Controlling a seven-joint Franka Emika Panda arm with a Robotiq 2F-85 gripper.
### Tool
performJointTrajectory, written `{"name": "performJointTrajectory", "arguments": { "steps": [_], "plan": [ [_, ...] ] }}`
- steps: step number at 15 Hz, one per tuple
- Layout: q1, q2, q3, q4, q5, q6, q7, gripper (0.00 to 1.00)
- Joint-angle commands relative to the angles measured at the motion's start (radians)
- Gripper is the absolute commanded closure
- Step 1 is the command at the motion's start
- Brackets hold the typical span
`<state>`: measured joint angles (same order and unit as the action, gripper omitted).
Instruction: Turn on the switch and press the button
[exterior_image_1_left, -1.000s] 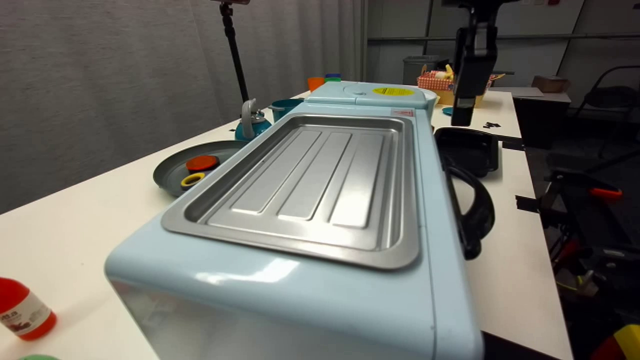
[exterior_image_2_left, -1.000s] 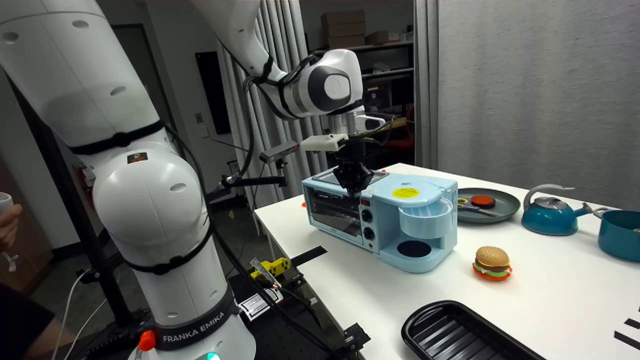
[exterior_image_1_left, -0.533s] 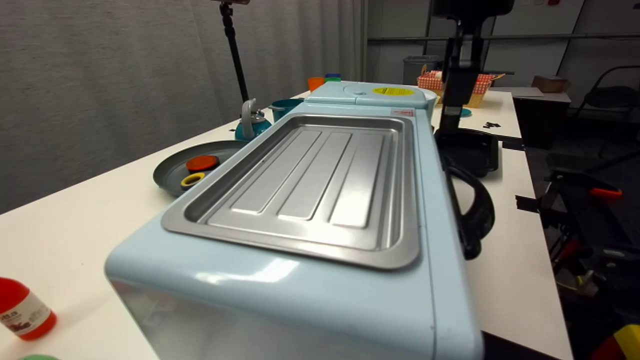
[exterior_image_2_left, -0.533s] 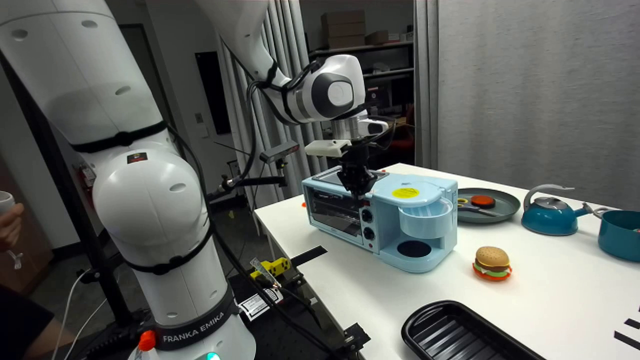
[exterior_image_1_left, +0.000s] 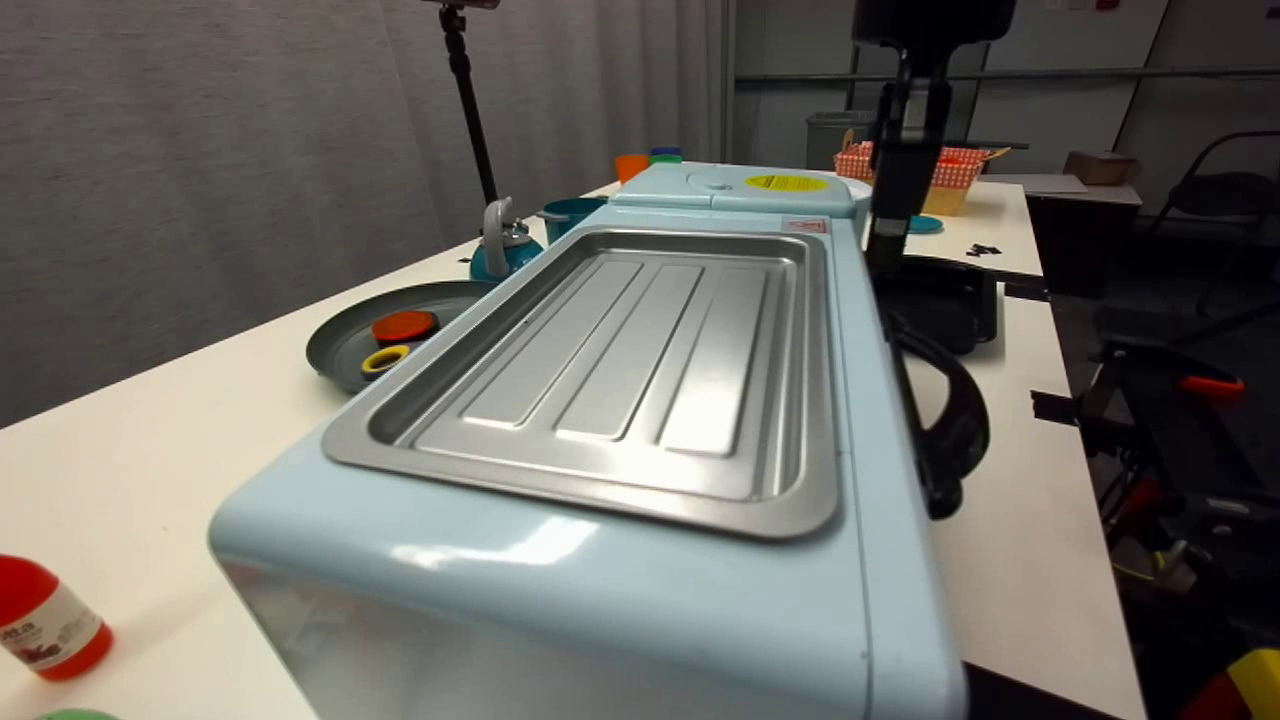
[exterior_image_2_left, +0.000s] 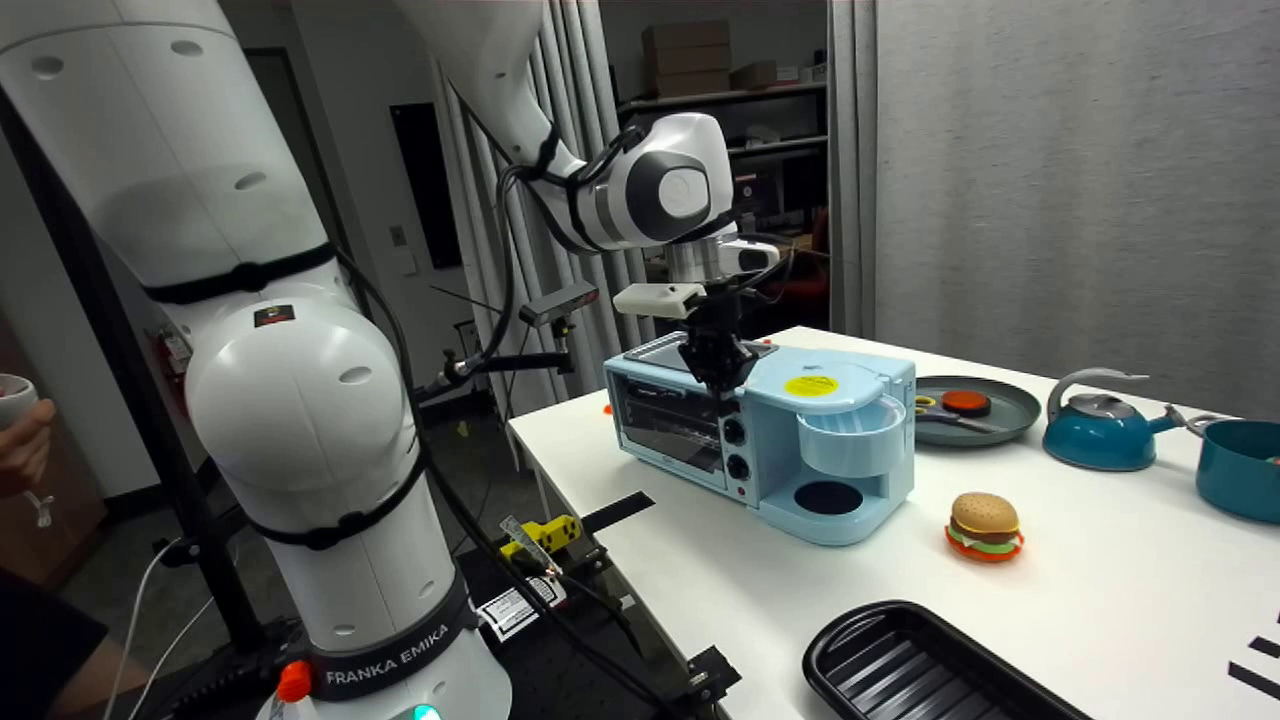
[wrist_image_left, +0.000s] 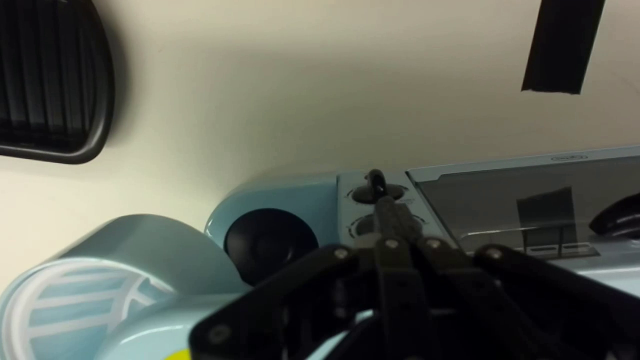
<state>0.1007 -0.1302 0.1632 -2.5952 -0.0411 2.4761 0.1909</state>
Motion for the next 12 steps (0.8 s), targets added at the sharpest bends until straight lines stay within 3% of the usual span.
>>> {"name": "performJointTrajectory", "arguments": {
  "steps": [1,12],
  "plan": [
    [0.005,0.018,-0.003,0.015,-0.007,0.022,0.015,1.0],
    [0.011,0.03,-0.009,0.04,0.044,0.024,-0.004,1.0]
  ]
}}
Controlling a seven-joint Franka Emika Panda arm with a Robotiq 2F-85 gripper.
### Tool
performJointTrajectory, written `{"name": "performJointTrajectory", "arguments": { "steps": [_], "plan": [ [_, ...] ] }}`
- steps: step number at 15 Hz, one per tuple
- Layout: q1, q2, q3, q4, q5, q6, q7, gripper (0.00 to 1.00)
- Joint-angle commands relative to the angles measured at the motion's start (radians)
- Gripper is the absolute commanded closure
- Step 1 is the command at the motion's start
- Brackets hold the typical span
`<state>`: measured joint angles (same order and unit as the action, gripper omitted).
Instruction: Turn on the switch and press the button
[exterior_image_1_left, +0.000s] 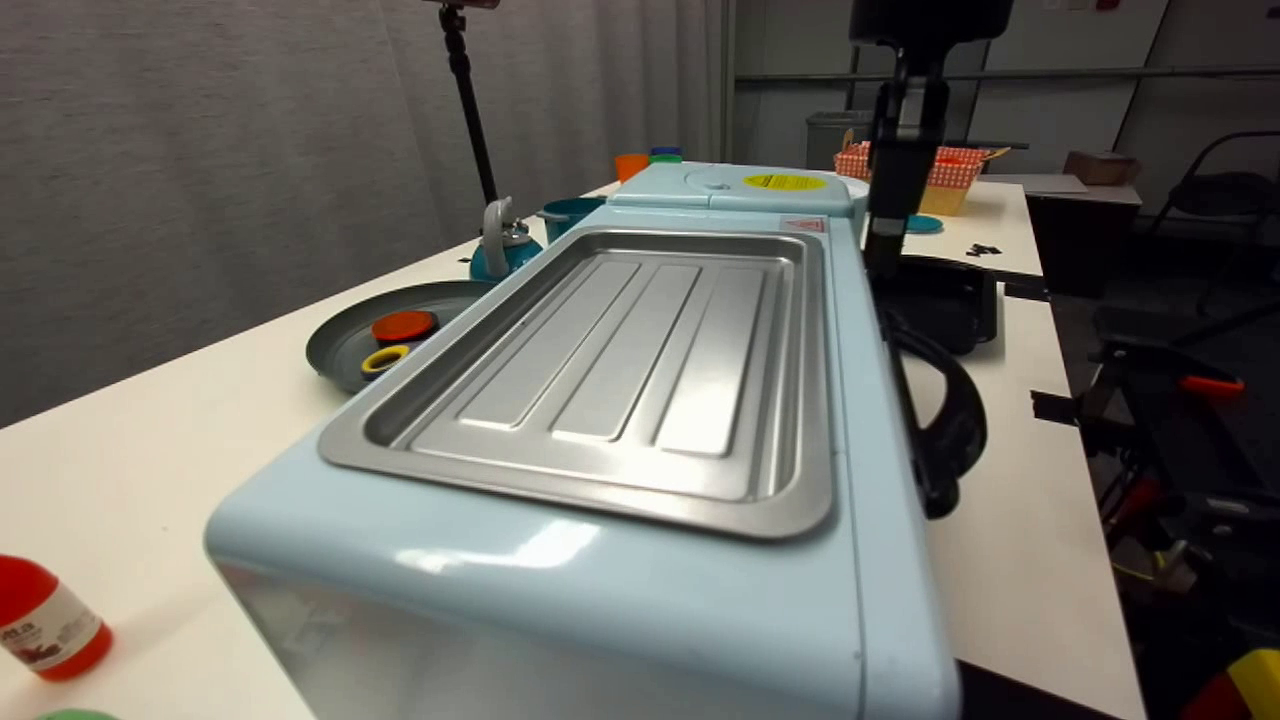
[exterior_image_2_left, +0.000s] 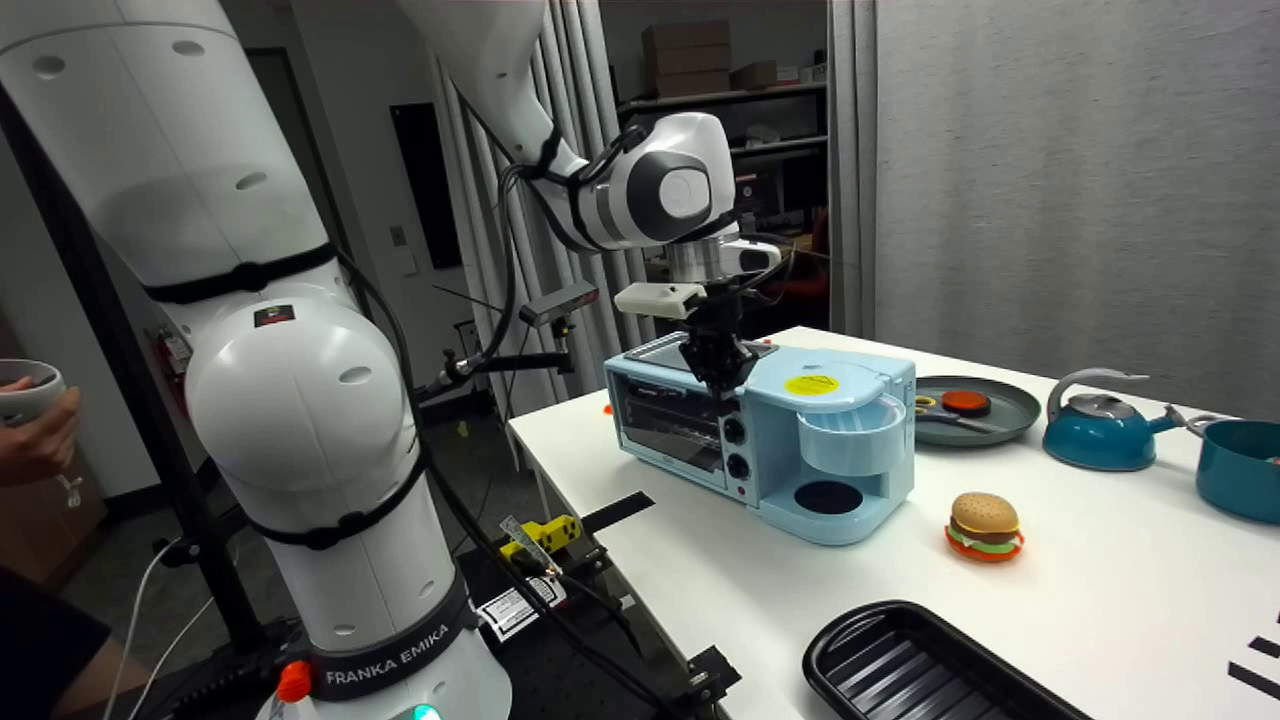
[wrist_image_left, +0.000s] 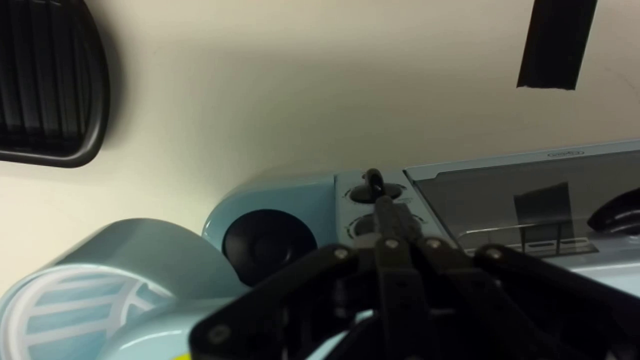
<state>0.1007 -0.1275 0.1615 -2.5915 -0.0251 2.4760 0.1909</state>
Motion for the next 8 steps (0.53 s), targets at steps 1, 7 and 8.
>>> {"name": "performJointTrajectory", "arguments": {
  "steps": [1,7,8],
  "plan": [
    [0.012,0.033,-0.007,0.04,0.035,0.023,-0.006,1.0],
    [0.018,0.061,-0.007,0.062,0.073,0.016,-0.015,1.0],
    [0.018,0.063,-0.007,0.065,0.075,0.016,-0.016,1.0]
  ]
}}
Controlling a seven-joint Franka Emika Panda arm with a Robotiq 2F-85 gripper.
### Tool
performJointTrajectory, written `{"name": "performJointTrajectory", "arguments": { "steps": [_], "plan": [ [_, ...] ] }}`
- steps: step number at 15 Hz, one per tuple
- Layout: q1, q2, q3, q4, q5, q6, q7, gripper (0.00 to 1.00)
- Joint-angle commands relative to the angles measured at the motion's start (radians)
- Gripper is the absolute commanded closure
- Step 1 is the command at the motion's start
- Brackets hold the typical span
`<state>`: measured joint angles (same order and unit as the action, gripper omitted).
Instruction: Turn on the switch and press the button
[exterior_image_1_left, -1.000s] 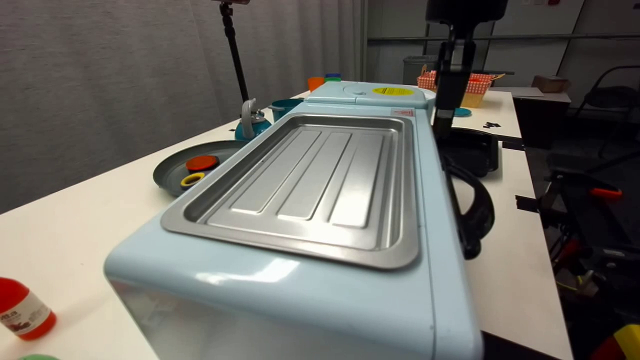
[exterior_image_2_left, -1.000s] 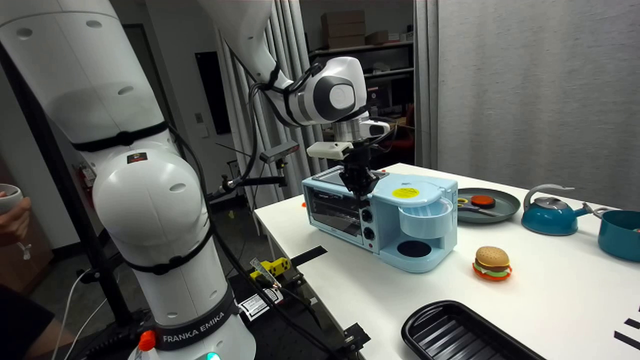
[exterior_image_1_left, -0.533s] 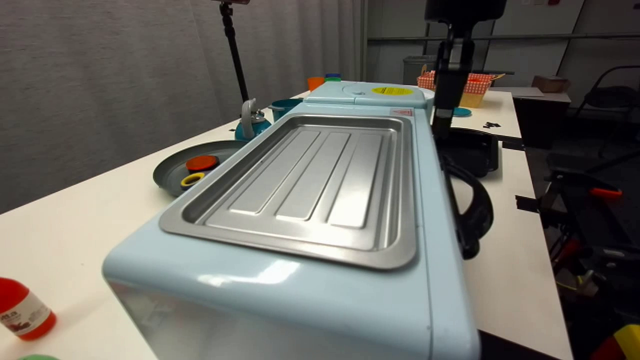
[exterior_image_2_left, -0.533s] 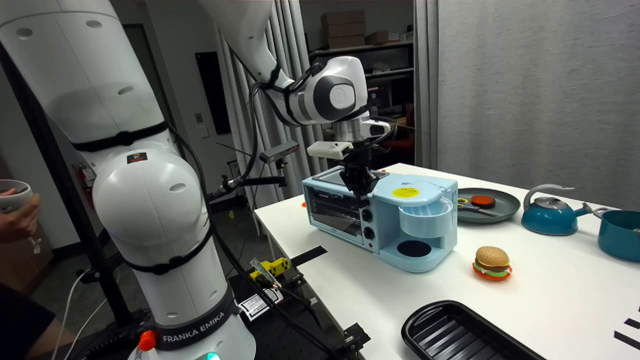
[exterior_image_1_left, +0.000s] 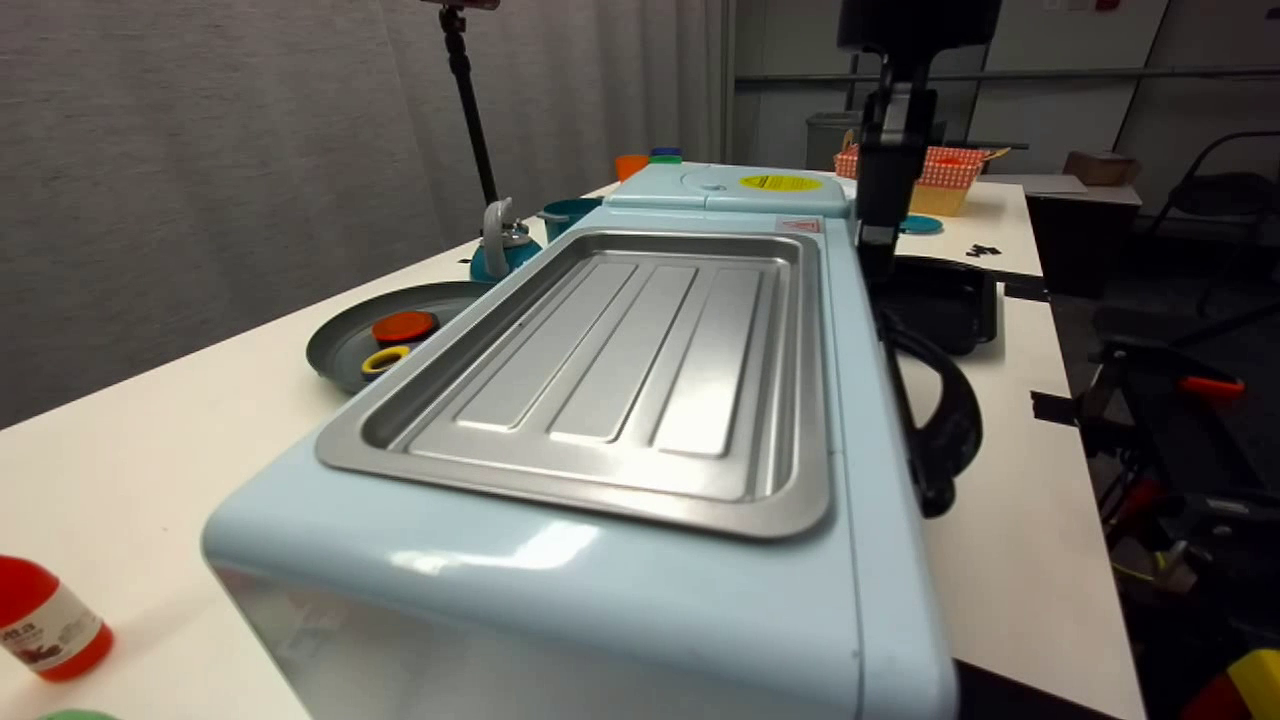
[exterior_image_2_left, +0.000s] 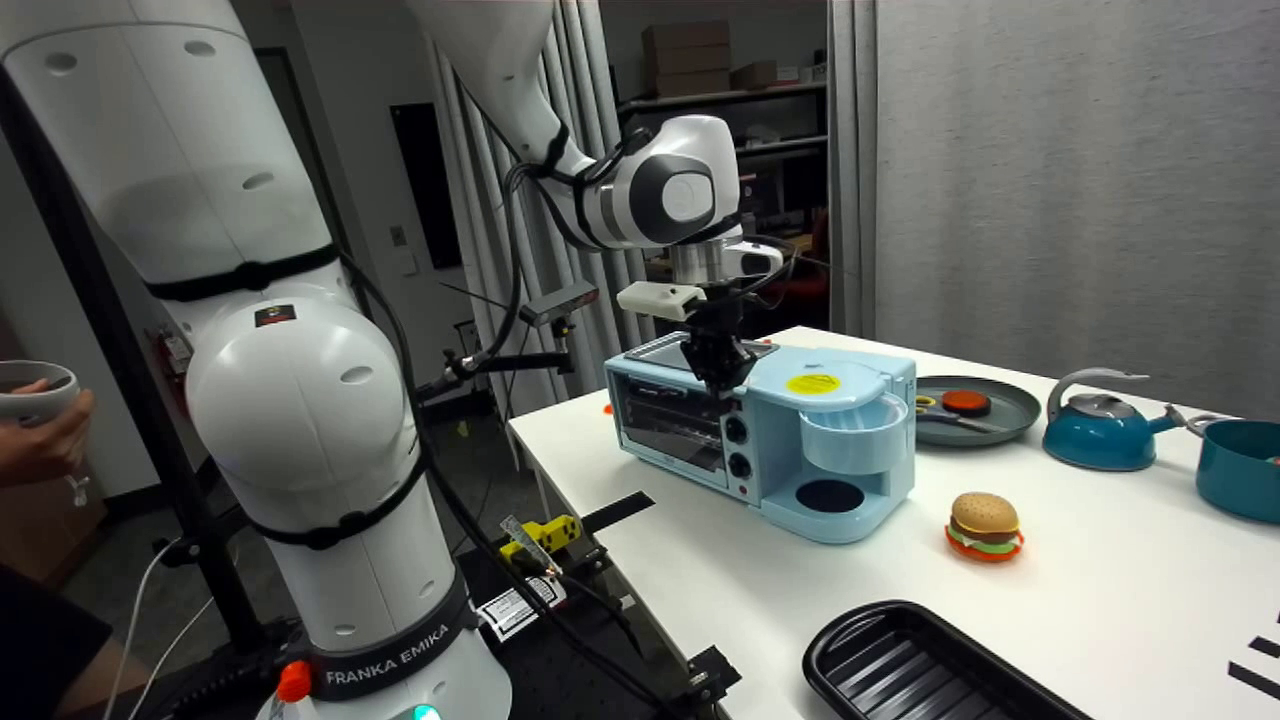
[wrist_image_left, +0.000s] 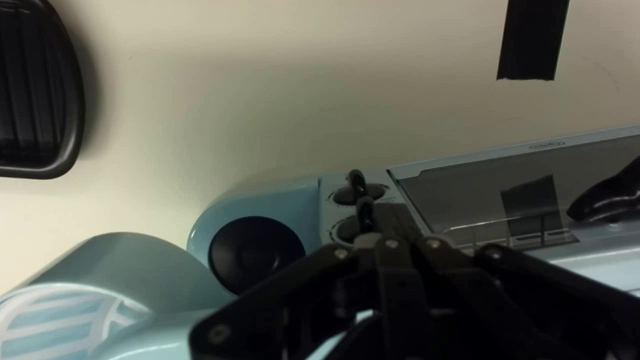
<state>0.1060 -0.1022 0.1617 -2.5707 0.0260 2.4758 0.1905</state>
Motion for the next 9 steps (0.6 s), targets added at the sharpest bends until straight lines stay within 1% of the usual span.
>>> {"name": "performJointTrajectory", "arguments": {
  "steps": [1,9],
  "plan": [
    [0.013,0.039,-0.007,0.046,0.025,0.016,-0.016,1.0],
    [0.009,0.016,-0.008,0.03,0.008,0.005,-0.004,1.0]
  ]
}}
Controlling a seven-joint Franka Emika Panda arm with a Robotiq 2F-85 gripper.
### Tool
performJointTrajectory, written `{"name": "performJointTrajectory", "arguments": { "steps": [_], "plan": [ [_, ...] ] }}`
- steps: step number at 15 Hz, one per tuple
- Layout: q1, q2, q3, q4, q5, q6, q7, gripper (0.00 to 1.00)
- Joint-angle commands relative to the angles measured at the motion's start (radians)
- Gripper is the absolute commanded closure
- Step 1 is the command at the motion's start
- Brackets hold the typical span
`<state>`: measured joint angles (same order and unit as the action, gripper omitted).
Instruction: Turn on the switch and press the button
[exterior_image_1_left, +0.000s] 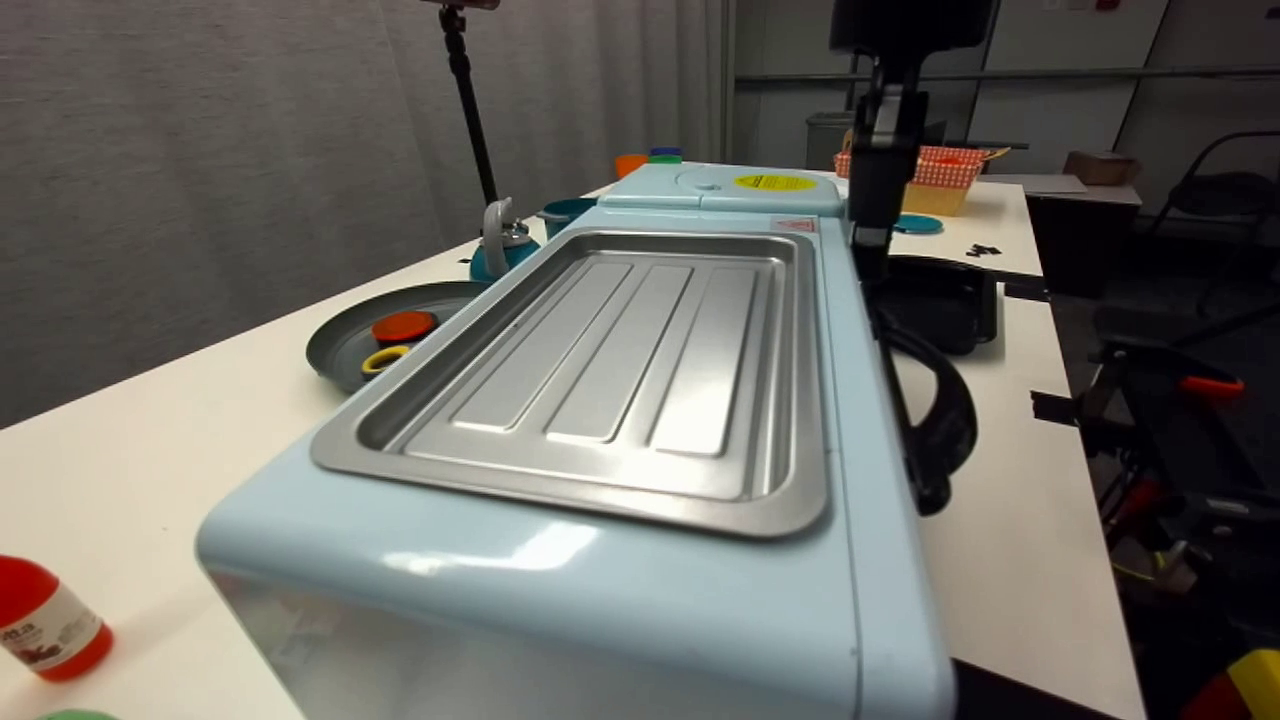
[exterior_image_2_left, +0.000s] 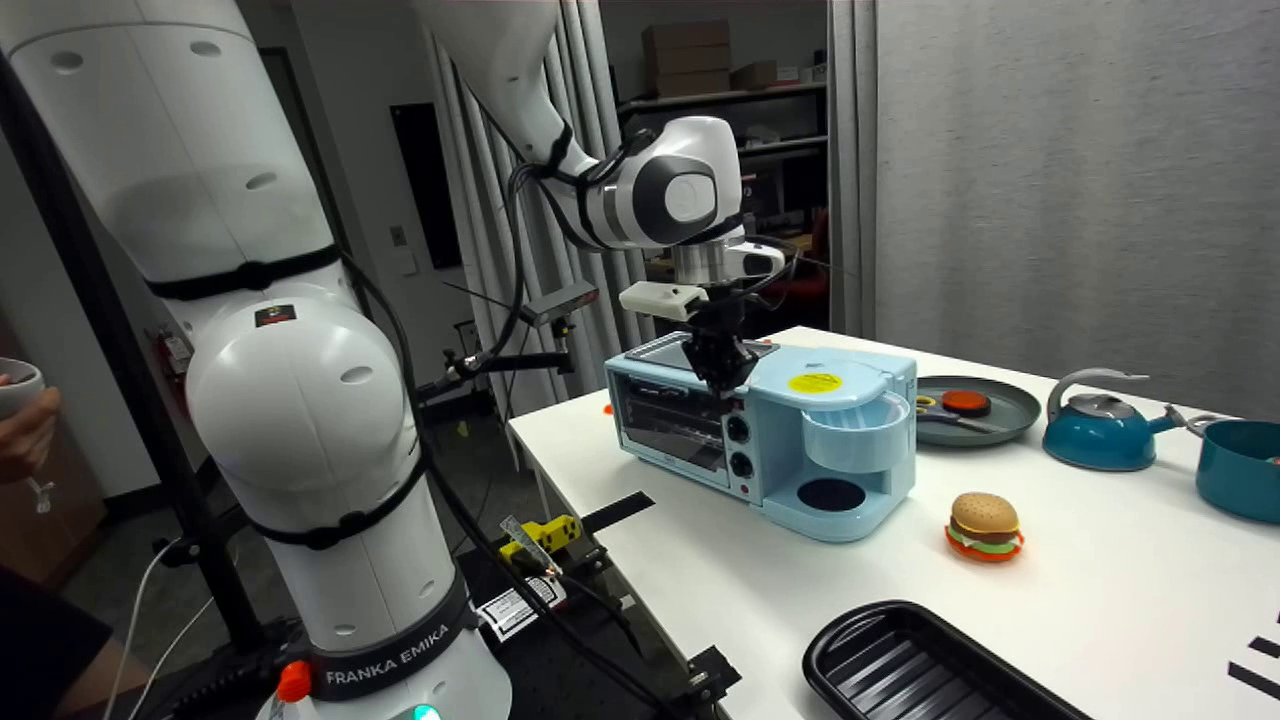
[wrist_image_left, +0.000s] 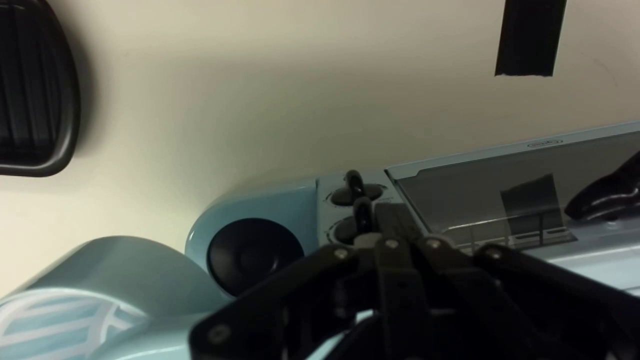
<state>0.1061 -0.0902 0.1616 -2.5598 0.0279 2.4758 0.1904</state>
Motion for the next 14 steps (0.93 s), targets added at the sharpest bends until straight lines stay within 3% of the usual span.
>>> {"name": "performJointTrajectory", "arguments": {
  "steps": [1,14],
  "plan": [
    [0.009,-0.005,-0.007,0.012,0.003,-0.007,-0.003,1.0],
    [0.007,-0.176,0.011,-0.015,-0.031,-0.14,0.029,1.0]
  ]
}}
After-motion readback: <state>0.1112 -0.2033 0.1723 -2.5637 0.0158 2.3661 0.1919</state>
